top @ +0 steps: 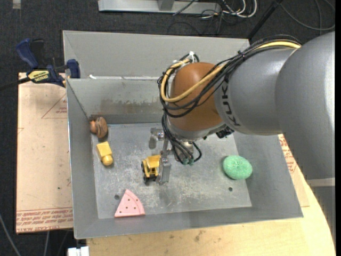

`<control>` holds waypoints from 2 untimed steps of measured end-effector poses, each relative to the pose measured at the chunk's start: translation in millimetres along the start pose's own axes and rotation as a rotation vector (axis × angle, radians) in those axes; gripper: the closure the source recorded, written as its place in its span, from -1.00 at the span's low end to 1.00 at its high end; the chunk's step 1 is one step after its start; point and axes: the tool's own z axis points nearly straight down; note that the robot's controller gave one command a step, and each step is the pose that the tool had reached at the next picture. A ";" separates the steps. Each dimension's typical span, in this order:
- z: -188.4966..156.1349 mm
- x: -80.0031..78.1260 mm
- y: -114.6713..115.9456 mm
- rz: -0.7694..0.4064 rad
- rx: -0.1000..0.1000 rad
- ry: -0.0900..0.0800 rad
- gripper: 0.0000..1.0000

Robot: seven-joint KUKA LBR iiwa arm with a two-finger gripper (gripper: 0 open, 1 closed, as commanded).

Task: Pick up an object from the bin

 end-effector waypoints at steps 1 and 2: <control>41.4 4.4 -1.9 -0.125 0.001 0.002 -1.00; 42.7 12.0 -3.9 0.079 0.001 0.003 1.00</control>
Offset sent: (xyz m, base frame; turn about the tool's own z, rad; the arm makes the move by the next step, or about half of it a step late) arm -0.0120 -0.0044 -0.0423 0.0794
